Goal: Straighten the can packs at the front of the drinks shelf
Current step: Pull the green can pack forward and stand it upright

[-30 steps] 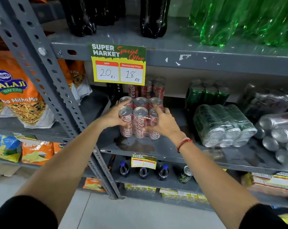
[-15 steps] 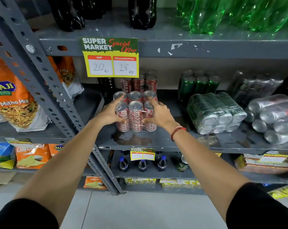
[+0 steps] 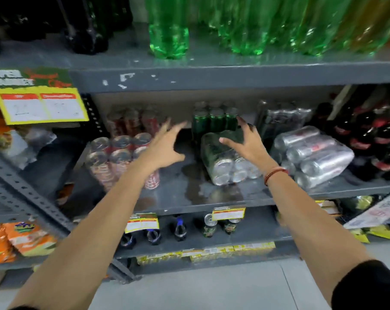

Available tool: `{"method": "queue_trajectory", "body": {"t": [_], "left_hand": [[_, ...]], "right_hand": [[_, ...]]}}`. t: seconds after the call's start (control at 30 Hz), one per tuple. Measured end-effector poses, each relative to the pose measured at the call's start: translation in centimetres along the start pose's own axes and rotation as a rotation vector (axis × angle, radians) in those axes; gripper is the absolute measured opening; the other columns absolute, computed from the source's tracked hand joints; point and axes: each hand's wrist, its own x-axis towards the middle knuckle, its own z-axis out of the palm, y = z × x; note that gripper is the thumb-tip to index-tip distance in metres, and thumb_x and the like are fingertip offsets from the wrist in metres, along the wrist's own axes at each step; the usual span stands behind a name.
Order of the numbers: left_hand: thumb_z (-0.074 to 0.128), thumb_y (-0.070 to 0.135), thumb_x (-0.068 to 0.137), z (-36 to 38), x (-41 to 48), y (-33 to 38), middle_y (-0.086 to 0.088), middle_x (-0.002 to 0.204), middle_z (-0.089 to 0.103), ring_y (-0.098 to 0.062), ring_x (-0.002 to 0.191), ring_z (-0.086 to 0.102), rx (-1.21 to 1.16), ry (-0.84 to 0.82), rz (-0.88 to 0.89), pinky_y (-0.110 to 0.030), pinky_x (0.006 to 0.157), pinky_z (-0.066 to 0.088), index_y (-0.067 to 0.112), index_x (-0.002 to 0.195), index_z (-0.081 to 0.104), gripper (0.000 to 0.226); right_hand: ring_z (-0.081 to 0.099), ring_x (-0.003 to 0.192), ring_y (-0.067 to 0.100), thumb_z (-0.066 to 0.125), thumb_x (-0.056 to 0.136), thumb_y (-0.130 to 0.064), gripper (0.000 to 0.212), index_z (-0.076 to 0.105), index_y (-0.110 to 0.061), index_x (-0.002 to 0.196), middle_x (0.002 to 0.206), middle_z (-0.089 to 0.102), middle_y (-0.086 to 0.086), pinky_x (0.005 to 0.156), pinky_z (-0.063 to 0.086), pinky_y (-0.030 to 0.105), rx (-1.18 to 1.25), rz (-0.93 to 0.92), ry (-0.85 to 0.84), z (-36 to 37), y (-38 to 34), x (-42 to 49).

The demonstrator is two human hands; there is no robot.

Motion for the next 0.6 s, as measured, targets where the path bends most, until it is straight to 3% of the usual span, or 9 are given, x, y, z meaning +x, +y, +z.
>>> {"method": "queue_trajectory", "body": {"t": [0.07,0.13,0.23,0.33,0.47,0.6], "left_hand": [[0.077,0.032,0.074,2.8,1.6,2.3,-0.014,0.16,0.006,-0.027,0.147,0.007,-0.144,-0.09,-0.064,-0.032,0.115,0.015,0.029,0.149,0.012,0.099],[0.074,0.047,0.073,5.8,3.2,3.7,-0.015,0.16,-0.002,-0.031,0.147,0.01,-0.237,-0.179,-0.237,-0.039,0.114,0.021,0.032,0.15,0.001,0.107],[0.07,0.066,0.063,9.5,4.9,5.0,-0.013,0.16,-0.006,-0.037,0.14,0.027,-0.344,-0.318,-0.46,-0.042,0.095,0.047,0.042,0.145,-0.015,0.12],[0.076,0.06,0.06,11.0,6.0,6.1,-0.007,0.16,0.008,-0.032,0.136,0.034,-0.478,-0.316,-0.522,-0.041,0.082,0.052,0.04,0.141,-0.025,0.131],[0.082,0.05,0.06,10.9,7.3,6.0,0.001,0.159,0.012,-0.029,0.136,0.035,-0.505,-0.35,-0.54,-0.042,0.081,0.054,0.037,0.141,-0.03,0.138],[0.084,0.053,0.053,11.0,7.2,5.8,-0.001,0.156,0.021,-0.027,0.132,0.041,-0.463,-0.336,-0.527,-0.043,0.078,0.058,0.038,0.142,-0.027,0.143]], "right_hand": [[0.013,0.144,0.036,0.063,0.073,-0.063,0.098,0.015,-0.025,0.149,0.154,0.021,0.019,0.115,0.02,0.045,-0.024,0.083,-0.046,-2.0,2.5,0.2],[0.007,0.146,0.035,0.063,0.073,-0.062,0.099,0.01,-0.03,0.15,0.157,0.013,0.019,0.115,0.019,0.045,-0.008,0.166,-0.134,-3.3,4.8,0.4],[0.013,0.146,0.031,0.066,0.072,-0.06,0.103,0.002,-0.038,0.149,0.158,0.017,0.015,0.115,0.02,0.043,0.035,0.211,-0.325,-4.2,7.0,1.3],[0.027,0.142,0.021,0.071,0.078,-0.044,0.103,-0.002,-0.033,0.149,0.154,0.027,0.001,0.111,0.025,0.031,0.145,0.202,-0.487,-4.6,7.6,2.8],[0.018,0.144,0.015,0.072,0.08,-0.029,0.103,-0.003,-0.026,0.149,0.155,0.018,-0.002,0.104,0.018,0.02,0.102,0.093,-0.629,-4.7,7.7,5.2],[0.016,0.144,0.018,0.077,0.075,-0.03,0.114,-0.01,-0.025,0.149,0.159,0.008,-0.001,0.113,0.016,0.027,0.095,0.074,-0.679,-4.5,8.0,6.6]]}}
